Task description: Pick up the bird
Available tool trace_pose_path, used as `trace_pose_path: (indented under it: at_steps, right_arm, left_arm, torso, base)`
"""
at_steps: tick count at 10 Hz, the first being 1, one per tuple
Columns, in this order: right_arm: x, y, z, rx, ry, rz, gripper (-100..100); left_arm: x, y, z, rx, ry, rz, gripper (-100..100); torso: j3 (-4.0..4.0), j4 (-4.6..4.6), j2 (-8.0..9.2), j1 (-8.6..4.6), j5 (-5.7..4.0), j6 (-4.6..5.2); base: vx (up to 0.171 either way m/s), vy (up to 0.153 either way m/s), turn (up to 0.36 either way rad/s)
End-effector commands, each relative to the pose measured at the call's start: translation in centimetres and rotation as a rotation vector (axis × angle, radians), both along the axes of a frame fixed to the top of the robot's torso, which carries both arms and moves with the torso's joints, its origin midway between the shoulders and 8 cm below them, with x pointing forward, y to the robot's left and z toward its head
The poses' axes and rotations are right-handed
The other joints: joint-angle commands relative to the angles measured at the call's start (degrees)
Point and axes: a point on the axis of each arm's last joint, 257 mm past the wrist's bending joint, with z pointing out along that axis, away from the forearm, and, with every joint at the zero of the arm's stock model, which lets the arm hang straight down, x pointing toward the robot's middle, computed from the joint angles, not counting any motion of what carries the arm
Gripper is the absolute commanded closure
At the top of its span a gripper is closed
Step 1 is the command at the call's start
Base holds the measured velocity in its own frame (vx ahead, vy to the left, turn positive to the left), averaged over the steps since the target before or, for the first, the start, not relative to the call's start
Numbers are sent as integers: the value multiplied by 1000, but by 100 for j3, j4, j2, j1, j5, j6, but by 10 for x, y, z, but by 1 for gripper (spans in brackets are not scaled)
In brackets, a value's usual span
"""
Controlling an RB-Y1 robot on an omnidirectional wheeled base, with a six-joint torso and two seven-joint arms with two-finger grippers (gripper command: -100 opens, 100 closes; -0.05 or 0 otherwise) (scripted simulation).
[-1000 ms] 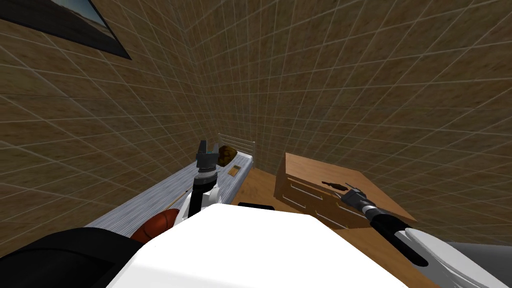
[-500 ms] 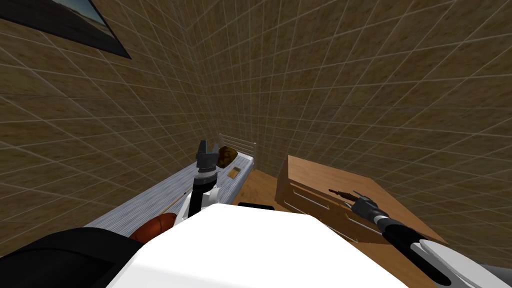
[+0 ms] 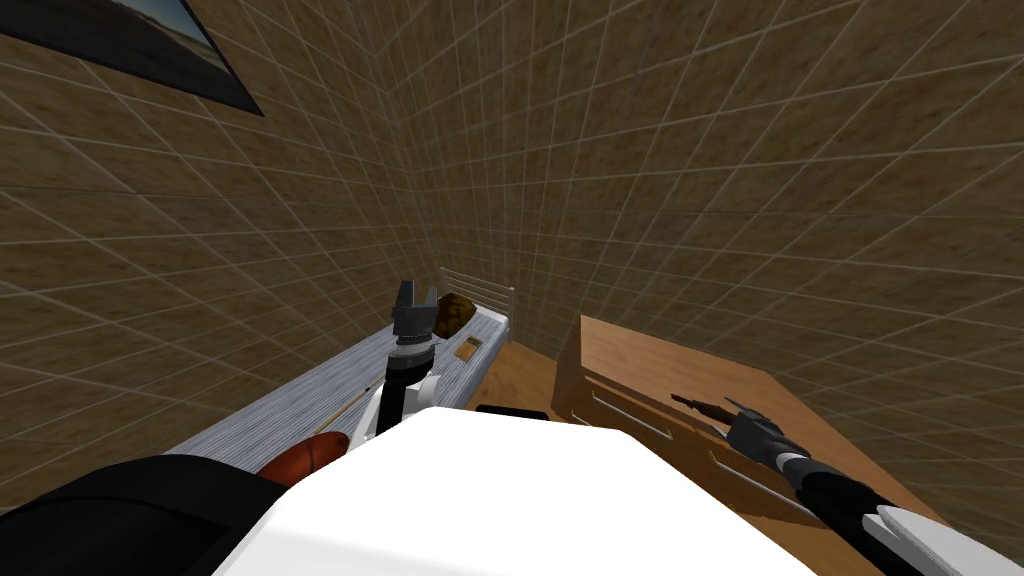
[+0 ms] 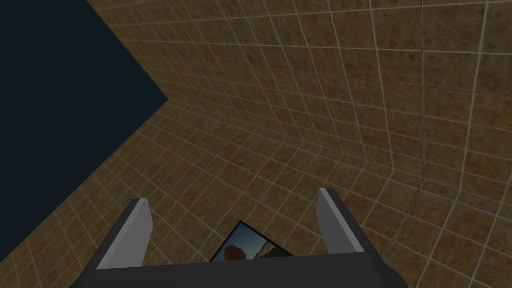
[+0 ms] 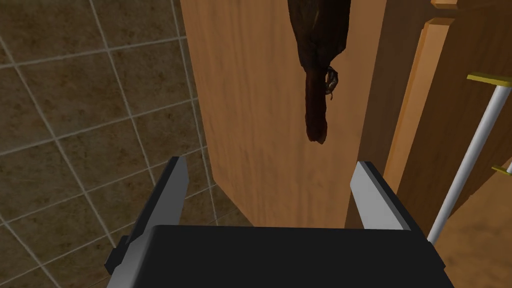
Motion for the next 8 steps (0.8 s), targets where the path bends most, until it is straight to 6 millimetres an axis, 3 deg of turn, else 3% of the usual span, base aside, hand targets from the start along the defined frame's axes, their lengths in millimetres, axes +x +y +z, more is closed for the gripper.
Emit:
trace_pose_path:
  at_steps: [1,2,3,4,6,8]
  right_arm:
    - [-23,-12,-12,-31,62,-8,-100]
    - [-43,-21,-20,-52,113,-16,-100]
    - [-45,-22,-20,-51,115,-20,-100]
    - [-65,-29,-28,-66,163,-27,-100]
    - [-65,-29,-28,-66,163,-27,-100]
    - [-102,-36,-45,-78,245,-39,-100]
  left_arm:
    - [0,0,0,0,0,0,0]
    - [0,0,0,0,0,0,0]
    - [0,0,0,0,0,0,0]
    - [0,0,0,0,0,0,0]
    - [0,0,0,0,0,0,0]
    - [0,0,0,0,0,0,0]
  torso:
    - [0,0,0,0,0,0]
    - [-2,-1,-3,-1,0,-1]
    - [-11,-4,-19,-6,-1,-1]
    - [-13,-5,-22,-5,-2,-1]
    - [-8,-4,-12,3,1,-1]
    - [8,3,14,3,1,0]
  base:
    - [97,-28,80]
    - [156,-44,124]
    - [149,-44,43]
    - [164,-26,68]
    - [66,-17,17]
    - [78,-38,69]
